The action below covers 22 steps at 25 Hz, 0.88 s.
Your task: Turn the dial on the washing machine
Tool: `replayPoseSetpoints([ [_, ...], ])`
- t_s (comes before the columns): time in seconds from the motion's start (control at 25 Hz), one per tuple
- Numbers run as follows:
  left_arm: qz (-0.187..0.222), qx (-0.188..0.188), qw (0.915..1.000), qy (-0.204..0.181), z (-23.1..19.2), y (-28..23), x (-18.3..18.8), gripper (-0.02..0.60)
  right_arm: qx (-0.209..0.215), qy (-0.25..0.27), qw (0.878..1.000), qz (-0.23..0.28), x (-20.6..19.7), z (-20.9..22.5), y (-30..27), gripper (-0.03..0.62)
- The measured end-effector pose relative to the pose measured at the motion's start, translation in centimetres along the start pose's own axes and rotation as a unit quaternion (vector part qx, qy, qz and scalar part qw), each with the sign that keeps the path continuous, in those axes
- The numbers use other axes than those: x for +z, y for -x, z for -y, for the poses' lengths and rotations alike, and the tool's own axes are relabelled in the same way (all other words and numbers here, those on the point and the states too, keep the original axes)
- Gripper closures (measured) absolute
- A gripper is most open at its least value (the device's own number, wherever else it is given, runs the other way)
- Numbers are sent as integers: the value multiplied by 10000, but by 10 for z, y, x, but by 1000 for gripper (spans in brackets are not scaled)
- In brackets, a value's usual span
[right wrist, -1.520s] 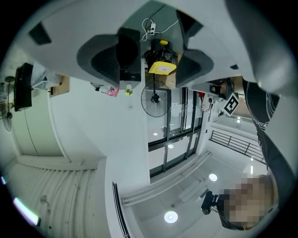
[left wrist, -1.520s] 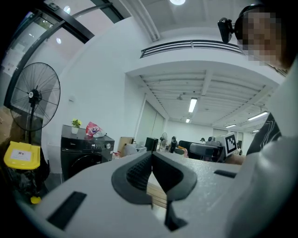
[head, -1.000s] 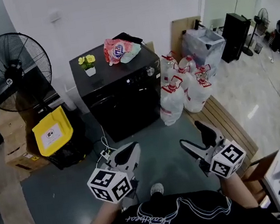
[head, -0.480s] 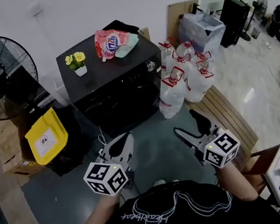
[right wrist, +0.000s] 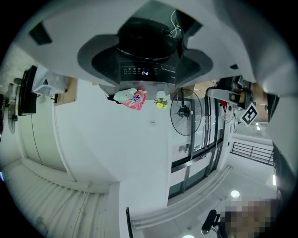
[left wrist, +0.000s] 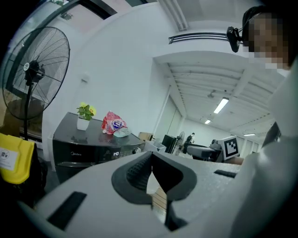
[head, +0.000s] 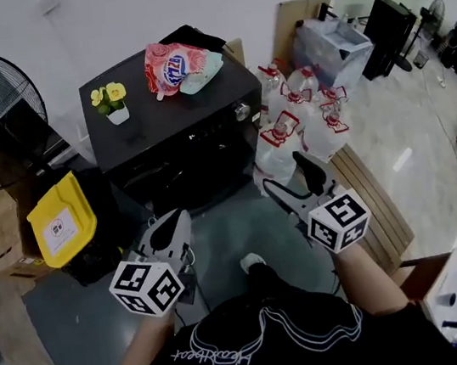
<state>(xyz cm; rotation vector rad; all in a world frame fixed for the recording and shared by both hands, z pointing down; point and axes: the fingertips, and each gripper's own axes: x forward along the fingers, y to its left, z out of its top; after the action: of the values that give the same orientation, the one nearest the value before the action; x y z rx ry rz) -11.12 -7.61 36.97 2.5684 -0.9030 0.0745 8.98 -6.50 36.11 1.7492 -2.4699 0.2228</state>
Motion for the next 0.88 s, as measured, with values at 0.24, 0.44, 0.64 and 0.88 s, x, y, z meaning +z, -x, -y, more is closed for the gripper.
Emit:
replayPoseSetpoints([
  [0.24,9,436,9988,236,-25,-34,6,577,87,161,9996,-199,-5,53,-59,235],
  [0.44,23,745,9967,320,-48,-58,12,577,-6,449,9983,-378,-21,92,-114,238],
  [0.64,31,1112,9929,431,-74,-78,9,577,13,691,9950,-716,-42,125,-160,240],
  [0.88,55,1283,9897,634,-91,-104,4,577,-25,916,9912,-952,-70,149,-200,252],
])
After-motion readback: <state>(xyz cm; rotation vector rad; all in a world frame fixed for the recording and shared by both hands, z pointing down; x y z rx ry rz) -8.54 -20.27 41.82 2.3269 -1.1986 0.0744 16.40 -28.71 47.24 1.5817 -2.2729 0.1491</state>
